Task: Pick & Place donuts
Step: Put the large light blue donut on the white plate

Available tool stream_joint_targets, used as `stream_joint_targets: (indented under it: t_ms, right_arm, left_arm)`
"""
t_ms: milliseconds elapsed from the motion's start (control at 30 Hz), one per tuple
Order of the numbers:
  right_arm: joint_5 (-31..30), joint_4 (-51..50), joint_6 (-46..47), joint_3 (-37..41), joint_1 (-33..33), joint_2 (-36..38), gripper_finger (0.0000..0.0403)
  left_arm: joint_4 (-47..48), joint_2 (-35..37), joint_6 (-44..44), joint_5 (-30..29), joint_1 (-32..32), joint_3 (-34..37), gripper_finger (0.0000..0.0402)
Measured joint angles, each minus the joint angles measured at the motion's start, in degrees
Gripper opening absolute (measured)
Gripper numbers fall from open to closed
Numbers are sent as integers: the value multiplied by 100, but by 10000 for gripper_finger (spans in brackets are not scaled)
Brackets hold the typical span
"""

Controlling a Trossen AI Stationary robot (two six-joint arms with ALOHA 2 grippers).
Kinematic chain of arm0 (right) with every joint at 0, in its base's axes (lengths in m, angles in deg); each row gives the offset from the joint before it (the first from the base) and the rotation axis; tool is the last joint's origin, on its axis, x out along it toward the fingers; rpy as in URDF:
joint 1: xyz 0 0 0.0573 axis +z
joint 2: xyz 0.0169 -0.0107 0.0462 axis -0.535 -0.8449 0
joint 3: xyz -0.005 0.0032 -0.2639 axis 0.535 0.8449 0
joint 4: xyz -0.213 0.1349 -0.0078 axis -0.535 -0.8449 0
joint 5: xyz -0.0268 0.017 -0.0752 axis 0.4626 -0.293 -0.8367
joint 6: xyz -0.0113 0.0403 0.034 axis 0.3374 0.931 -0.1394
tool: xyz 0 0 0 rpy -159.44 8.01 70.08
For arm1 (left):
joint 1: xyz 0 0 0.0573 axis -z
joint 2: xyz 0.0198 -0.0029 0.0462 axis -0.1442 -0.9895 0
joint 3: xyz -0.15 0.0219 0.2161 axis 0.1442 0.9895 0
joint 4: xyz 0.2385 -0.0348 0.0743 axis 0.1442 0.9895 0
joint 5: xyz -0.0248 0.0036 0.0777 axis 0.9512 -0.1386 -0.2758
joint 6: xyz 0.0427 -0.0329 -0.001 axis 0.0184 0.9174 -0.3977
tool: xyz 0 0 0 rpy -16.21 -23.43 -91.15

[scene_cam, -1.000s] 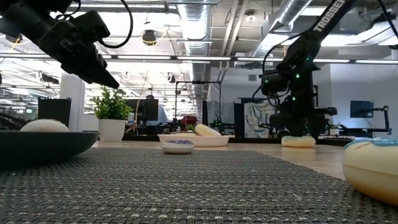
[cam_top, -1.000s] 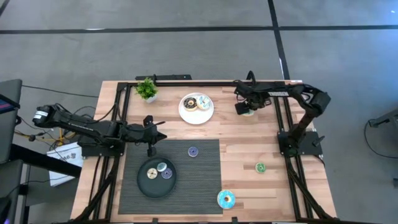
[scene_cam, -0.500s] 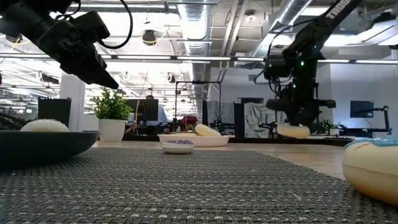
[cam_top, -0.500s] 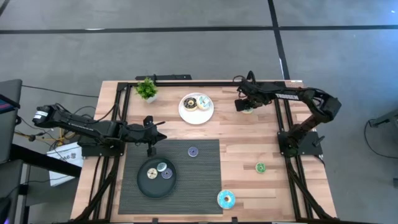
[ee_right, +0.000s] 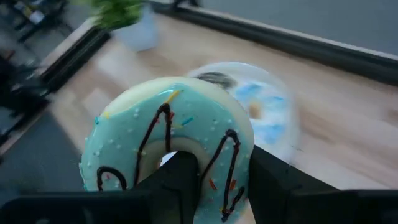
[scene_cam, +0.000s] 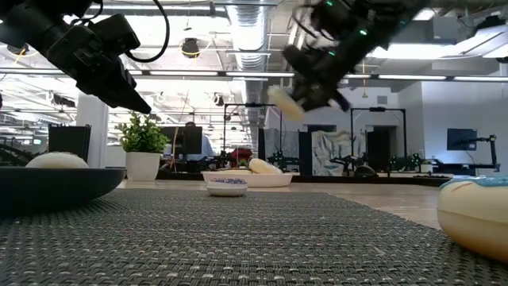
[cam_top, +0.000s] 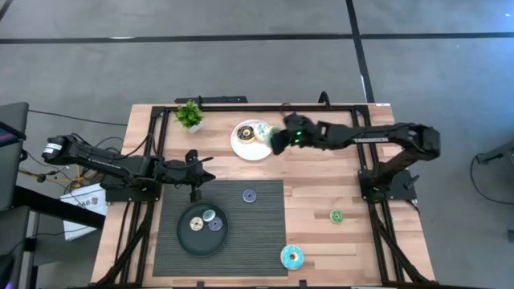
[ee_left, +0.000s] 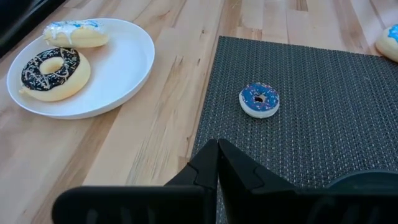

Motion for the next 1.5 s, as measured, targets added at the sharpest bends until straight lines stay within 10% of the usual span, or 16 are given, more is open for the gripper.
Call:
stream_joint_targets:
  t_ms: [600, 1500]
  right_arm:
    - [-1094, -3708, -1044, -5561, 515, -4259, 107]
    - [-1242, -4291, -1027, -5923, 524, -4825, 109]
  left_arm:
    - [151, 0, 2, 39, 0, 2, 2]
    - [177, -2, 83, 37, 2, 2, 2]
